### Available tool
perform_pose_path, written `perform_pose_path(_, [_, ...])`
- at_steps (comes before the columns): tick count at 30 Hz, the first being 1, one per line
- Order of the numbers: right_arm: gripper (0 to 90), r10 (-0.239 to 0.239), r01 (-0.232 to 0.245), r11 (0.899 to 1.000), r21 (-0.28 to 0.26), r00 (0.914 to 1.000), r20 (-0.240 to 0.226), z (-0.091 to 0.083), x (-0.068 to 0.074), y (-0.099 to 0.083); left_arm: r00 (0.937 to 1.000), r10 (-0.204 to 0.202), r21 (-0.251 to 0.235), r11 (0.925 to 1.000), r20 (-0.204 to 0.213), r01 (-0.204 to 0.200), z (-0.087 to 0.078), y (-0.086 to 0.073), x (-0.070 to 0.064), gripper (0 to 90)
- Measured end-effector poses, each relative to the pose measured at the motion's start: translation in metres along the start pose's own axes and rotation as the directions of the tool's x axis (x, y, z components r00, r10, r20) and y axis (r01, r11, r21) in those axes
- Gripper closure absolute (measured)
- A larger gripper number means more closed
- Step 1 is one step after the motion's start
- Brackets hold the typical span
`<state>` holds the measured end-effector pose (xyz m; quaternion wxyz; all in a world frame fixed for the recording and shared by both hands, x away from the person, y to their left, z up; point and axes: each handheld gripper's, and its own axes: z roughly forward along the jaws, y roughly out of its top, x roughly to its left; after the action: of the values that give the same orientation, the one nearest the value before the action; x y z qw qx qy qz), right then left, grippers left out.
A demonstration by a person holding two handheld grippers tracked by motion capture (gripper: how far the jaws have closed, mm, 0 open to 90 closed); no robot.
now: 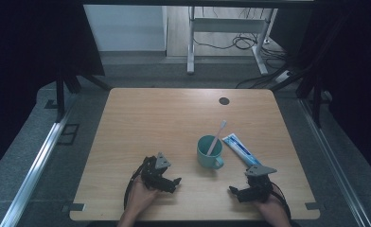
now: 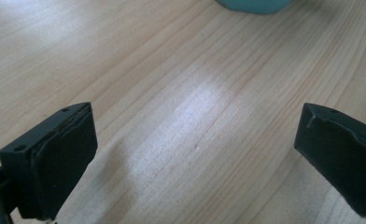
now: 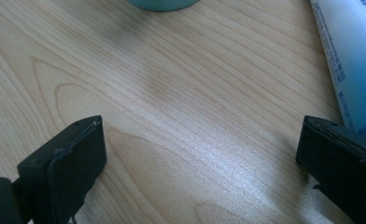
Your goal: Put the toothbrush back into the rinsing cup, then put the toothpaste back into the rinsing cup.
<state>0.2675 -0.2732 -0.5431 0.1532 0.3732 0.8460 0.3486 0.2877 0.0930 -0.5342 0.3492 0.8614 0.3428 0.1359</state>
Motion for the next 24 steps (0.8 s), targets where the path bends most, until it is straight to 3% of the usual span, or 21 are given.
perform_pose_path(7, [1.1, 0.000, 0.000, 1.000, 0.000, 1.0000, 0.000, 0.0000, 0.0000, 0.0000, 1.0000, -0.002, 0.038, 0.9993, 0.002, 0.002, 0.0082, -0.0058, -0.0006, 0.0])
perform_pose_path(12, [1.2, 0.001, -0.001, 1.000, -0.001, 1.0000, 0.000, -0.0001, 0.0000, -0.0001, 0.9997, -0.022, 0.042, 0.9989, 0.008, 0.022, 0.0089, -0.0058, 0.0006, 0.0])
perform_pose_path(24, [0.8, 0.002, -0.002, 1.000, 0.010, 1.0000, 0.000, -0.0005, 0.0019, 0.0009, 0.9996, -0.027, 0.043, 0.9987, 0.000, 0.027, 0.0091, -0.0057, 0.0012, 0.0])
